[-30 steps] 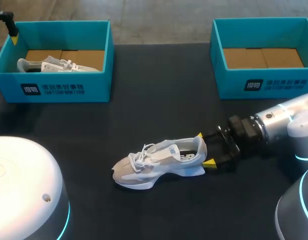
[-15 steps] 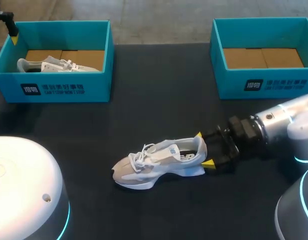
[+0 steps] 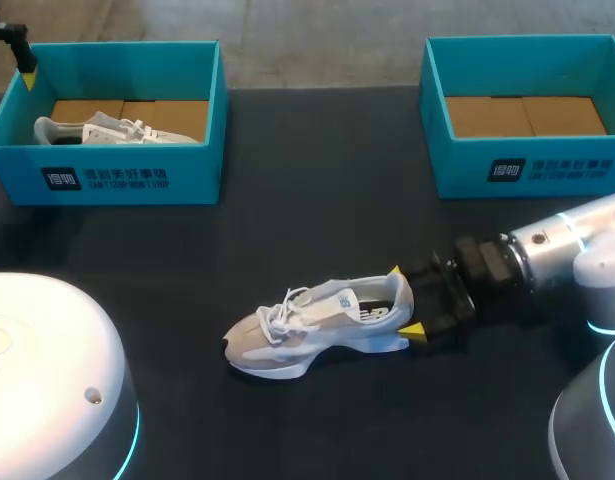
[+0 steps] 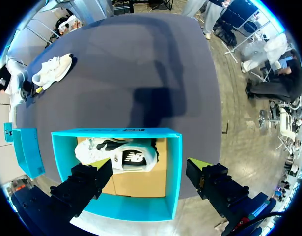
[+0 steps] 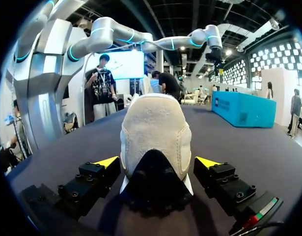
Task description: Take the shoe out of the shoebox, open the shoe tongue, remove and reinsert the insole, then place the shoe into the shoebox
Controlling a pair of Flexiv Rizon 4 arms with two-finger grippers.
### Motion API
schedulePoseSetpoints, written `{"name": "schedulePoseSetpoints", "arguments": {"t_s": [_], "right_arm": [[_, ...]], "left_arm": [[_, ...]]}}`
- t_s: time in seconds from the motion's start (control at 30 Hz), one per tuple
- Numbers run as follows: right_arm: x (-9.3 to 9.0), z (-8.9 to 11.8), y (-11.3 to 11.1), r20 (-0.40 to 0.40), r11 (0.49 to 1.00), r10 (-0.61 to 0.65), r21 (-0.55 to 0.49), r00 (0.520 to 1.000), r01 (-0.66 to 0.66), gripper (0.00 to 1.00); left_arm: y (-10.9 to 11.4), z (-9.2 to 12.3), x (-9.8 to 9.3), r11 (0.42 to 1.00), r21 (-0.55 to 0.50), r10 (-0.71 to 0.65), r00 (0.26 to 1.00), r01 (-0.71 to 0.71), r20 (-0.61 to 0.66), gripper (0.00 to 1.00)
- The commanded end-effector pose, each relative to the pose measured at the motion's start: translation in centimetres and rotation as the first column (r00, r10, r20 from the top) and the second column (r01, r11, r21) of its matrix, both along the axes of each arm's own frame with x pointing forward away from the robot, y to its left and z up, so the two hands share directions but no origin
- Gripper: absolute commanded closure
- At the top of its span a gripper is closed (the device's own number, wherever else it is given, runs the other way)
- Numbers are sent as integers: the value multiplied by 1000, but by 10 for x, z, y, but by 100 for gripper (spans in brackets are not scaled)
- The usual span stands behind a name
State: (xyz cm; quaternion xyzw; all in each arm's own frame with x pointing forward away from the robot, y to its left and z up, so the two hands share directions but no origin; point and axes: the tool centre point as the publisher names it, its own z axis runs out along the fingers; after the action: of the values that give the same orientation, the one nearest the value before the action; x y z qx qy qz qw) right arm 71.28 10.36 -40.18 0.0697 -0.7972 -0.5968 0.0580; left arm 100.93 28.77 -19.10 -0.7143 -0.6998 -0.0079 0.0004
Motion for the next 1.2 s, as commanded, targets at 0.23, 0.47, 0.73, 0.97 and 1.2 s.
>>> {"name": "schedulePoseSetpoints", "arguments": {"t_s": [0.23,0.47,0.73,0.97,1.2], "right_arm": [[2,-1,6,-1,1000,19,-3,1000,-19,0],[-1,-3,10,0,1000,22,2,1000,-22,0],[-1,-7,13,-3,1000,30,2,1000,-30,0],[-1,-5,18,0,999,43,2,999,-43,0],[-2,-9,20,-4,999,50,1,999,-50,0]], "left_arm": [[0,1,0,1000,3,-1,1000,1,0,0],[0,1,0,1000,3,-1,1000,1,0,0],[0,1,0,1000,3,-1,1000,1,0,0],[0,1,0,1000,3,-1,1000,1,0,0],[0,1,0,1000,3,-1,1000,1,0,0]]}}
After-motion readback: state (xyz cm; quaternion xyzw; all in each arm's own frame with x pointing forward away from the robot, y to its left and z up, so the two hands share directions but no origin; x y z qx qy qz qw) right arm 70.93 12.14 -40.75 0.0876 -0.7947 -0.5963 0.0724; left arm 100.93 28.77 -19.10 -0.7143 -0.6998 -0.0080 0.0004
